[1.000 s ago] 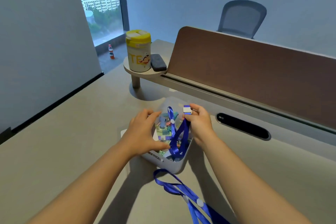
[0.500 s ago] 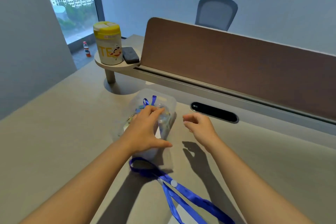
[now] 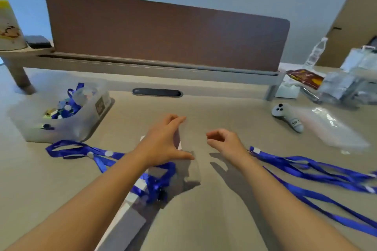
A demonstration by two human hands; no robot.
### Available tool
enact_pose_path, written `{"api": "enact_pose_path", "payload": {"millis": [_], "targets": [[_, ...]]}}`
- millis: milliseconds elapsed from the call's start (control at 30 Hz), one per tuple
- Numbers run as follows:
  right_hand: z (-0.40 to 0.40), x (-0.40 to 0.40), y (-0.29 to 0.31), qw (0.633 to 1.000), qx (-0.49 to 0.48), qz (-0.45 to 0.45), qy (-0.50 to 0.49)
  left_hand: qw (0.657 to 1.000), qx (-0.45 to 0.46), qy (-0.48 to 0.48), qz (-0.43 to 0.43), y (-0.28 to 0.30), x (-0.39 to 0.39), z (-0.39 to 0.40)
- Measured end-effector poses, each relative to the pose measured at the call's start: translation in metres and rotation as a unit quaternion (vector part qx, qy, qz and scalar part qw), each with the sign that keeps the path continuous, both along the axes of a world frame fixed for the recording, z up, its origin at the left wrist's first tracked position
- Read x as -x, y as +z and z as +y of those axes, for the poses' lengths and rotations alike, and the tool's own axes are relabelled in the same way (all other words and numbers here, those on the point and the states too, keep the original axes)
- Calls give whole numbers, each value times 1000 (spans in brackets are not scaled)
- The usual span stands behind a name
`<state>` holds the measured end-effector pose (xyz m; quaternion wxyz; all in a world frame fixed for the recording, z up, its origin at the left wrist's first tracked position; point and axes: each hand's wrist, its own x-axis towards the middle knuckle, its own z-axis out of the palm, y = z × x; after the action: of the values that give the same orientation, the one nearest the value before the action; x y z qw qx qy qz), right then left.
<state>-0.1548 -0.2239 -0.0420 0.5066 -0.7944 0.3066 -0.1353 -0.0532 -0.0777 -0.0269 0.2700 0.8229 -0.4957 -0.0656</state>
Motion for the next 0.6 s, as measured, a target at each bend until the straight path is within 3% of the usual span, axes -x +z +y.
{"api": "enact_pose_path", "payload": {"millis": [167, 233, 333, 600], "targets": [[5, 65, -33, 996, 25, -20, -83, 999, -6, -28, -19, -12, 51, 4], [2, 81, -37, 990, 91, 1, -108, 999, -9, -37, -22, -10, 63, 2], [-14, 93, -42, 972, 202, 55, -110, 998, -14, -49, -34, -2, 73, -7], [-40, 92, -60, 934, 316, 142, -86, 997, -40, -61, -18, -12, 81, -48]]}}
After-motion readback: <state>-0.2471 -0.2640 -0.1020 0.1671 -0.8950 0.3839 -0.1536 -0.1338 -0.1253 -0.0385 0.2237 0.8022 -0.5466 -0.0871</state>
